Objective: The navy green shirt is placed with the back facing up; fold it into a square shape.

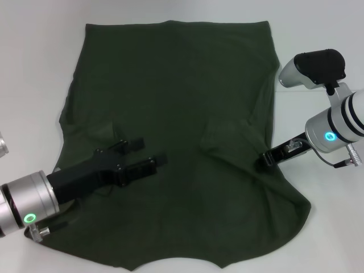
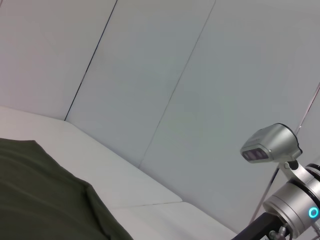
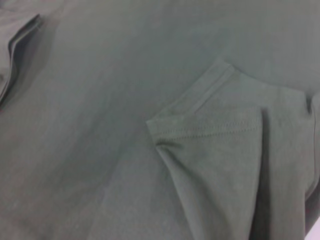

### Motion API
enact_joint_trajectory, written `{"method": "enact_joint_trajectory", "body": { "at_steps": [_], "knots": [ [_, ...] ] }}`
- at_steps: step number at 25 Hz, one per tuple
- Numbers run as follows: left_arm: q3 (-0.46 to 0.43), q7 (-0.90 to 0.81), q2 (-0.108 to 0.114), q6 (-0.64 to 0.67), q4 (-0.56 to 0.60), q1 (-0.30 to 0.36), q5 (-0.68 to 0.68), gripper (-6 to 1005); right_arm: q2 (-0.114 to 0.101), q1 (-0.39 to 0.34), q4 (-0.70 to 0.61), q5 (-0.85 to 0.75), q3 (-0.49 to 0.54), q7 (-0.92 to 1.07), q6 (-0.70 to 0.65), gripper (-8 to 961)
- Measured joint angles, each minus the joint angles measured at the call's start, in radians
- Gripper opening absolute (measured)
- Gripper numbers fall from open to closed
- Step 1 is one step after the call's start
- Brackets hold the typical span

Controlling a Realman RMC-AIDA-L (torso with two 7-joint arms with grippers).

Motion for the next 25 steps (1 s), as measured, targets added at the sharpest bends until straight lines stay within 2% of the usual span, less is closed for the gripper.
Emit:
{"method": "enact_joint_trajectory", "body": {
  "at_steps": [1, 7, 13, 15, 20, 22, 25],
  "knots": [
    [0.000, 0.000, 0.000, 0.000, 0.000, 0.000, 0.000, 908, 0.001, -0.002, -0.002, 0.000, 0.002, -0.010, 0.002, 251],
    [0.000, -0.001, 0.001, 0.001, 0.001, 0.001, -0.001, 908, 0.003, -0.003, -0.005, 0.002, 0.005, -0.029, 0.004, 65],
    [0.000, -0.002, 0.000, 0.001, 0.001, 0.002, -0.001, 907, 0.008, -0.005, -0.017, 0.008, 0.006, -0.059, 0.006, 54],
    [0.000, -0.003, 0.000, 0.002, 0.002, 0.002, -0.001, 907, 0.020, -0.016, -0.051, 0.022, 0.007, -0.108, -0.001, 51],
    [0.000, -0.006, 0.001, 0.014, 0.003, 0.002, -0.001, 907, 0.079, -0.073, -0.213, 0.054, -0.002, -0.290, -0.089, 48],
    [-0.001, -0.007, 0.001, 0.015, 0.003, 0.001, -0.001, 907, 0.090, -0.078, -0.230, 0.063, -0.014, -0.336, -0.135, 48],
    [-0.001, -0.008, 0.001, 0.016, 0.003, 0.003, -0.001, 908, 0.091, -0.071, -0.225, 0.075, -0.052, -0.356, -0.172, 49]
  ]
}}
